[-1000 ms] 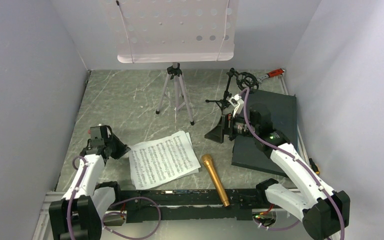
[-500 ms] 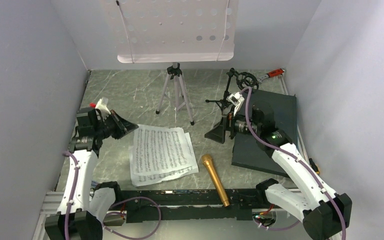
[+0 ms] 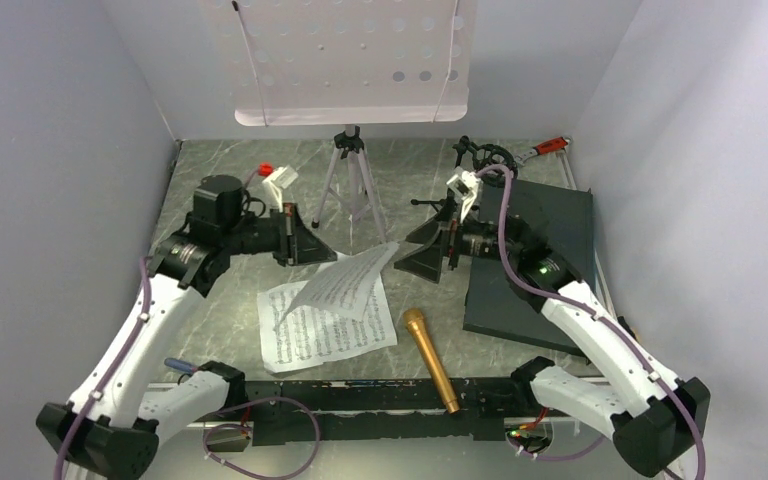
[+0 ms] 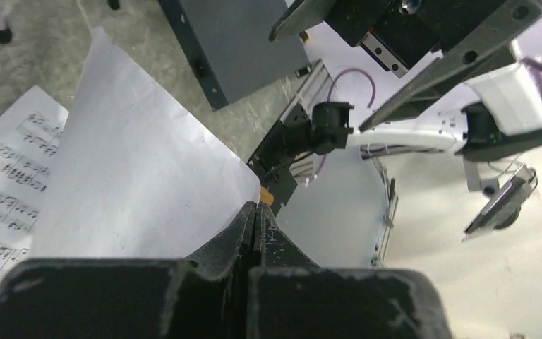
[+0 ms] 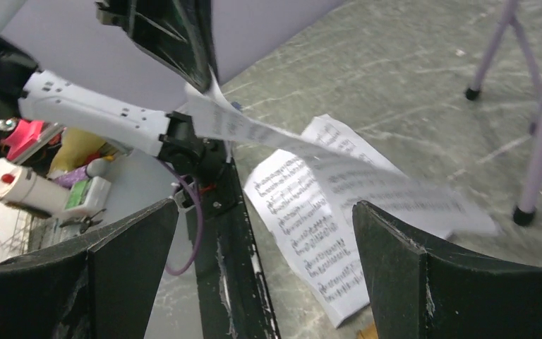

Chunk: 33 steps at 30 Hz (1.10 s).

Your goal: Set up the instrument practice props

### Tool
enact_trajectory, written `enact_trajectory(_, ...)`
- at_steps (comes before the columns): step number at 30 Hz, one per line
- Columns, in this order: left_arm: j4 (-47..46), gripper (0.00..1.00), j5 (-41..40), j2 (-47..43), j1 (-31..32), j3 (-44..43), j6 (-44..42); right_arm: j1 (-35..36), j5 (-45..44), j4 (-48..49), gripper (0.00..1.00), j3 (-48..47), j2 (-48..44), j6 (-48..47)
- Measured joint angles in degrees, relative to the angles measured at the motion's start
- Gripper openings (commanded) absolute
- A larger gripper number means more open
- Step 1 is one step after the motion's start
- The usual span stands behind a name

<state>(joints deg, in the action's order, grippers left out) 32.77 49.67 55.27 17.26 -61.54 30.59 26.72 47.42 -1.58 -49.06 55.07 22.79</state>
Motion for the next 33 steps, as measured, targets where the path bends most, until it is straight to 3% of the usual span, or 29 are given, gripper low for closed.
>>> enact_trajectory(11, 8.0, 0.03, -6.3, 11.8, 15.9, -8.6, -5.6, 14.6, -3.4, 0.3, 0.99, -4.6, 5.5, -6.8)
enact_trajectory(21, 7.3, 0.03, -8.6, 12.3, 19.1, -10.2, -6.3, 18.9, -3.6, 0.9, 0.83, -3.6, 9.8, -11.3)
enact_trajectory(26, 4.0, 0.03, -8.6, 8.9, 19.2, -10.2, -5.9, 19.7, -4.1, 2.3, 0.61, -3.3, 11.0, -11.7)
enact_trajectory(29, 2.2, 0.03, -8.7, 6.8, 19.2, -10.1, -5.9, 19.8, -4.9, 3.1, 0.32, -3.3, 11.2, -11.5)
enact_trajectory(31, 1.0, 0.14, -9.1, 5.6, 19.2, -10.0, -5.9, 19.8, -5.4, 3.5, 0.10, -3.3, 11.3, -11.6)
enact_trajectory(32, 0.5, 0.24, -9.4, 5.0, 19.2, -9.8, -5.9, 19.8, -5.6, 3.7, 0.00, -3.4, 11.3, -11.4)
enact_trajectory(33, 0.0, 0.35, -9.7, 4.5, 19.2, -9.5, -6.1, 19.8, -6.3, 3.8, 0.00, -3.4, 11.3, -10.9)
